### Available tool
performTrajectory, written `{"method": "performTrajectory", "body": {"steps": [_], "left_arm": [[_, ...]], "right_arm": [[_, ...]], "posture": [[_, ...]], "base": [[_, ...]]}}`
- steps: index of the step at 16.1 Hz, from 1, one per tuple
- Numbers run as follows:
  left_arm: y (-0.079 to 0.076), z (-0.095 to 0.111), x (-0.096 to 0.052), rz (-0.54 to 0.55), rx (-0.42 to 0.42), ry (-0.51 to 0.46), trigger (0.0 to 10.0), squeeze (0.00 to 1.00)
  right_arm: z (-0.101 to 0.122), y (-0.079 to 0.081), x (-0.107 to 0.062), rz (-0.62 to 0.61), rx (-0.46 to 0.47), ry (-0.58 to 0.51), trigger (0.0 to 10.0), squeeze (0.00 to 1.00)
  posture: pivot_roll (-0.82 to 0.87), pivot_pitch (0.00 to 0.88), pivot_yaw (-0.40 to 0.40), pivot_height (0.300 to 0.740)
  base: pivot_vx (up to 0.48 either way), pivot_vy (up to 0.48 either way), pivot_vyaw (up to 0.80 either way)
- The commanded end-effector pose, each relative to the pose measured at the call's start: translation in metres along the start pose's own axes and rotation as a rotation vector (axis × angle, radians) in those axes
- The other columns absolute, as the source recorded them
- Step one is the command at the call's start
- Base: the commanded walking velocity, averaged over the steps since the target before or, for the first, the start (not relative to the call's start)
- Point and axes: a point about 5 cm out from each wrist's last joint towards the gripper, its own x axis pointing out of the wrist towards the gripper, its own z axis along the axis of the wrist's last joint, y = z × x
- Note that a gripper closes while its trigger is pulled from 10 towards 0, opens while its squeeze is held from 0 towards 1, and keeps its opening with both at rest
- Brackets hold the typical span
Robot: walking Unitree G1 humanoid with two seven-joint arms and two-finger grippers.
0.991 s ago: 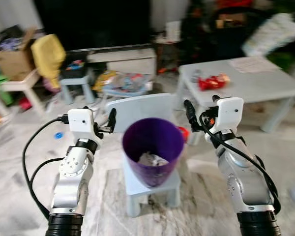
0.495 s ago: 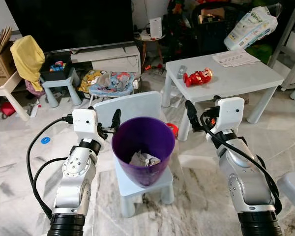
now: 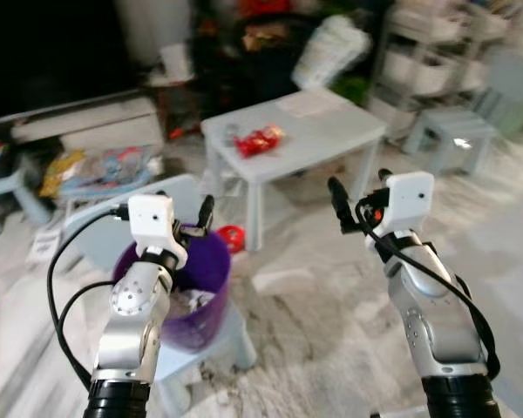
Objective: Picking trash to rubbish bin
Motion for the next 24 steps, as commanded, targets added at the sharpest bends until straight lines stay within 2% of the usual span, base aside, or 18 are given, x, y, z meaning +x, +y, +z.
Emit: {"method": "performTrajectory", "body": {"steps": [1, 12, 24], "left_arm": [[-0.001, 0.001, 0.001, 0.002, -0.008, -0.003, 10.0, 0.0], [0.008, 0.001, 0.005, 0.06, -0.037, 0.005, 10.0, 0.0], [0.01, 0.0, 0.006, 0.07, -0.04, 0.018, 10.0, 0.0]], "right_arm": [[0.005, -0.003, 0.001, -0.004, -0.009, -0.014, 10.0, 0.0], [0.006, -0.003, 0.002, -0.004, -0.01, -0.026, 10.0, 0.0], [0.007, -0.003, 0.004, -0.004, -0.014, -0.026, 10.0, 0.0]], "posture": [[-0.11, 0.0, 0.03, 0.74], [-0.11, 0.0, 0.03, 0.74], [-0.1, 0.0, 0.029, 0.74]], "base": [[0.0, 0.0, -0.8], [0.0, 0.0, -0.06], [0.0, 0.46, 0.0]]}}
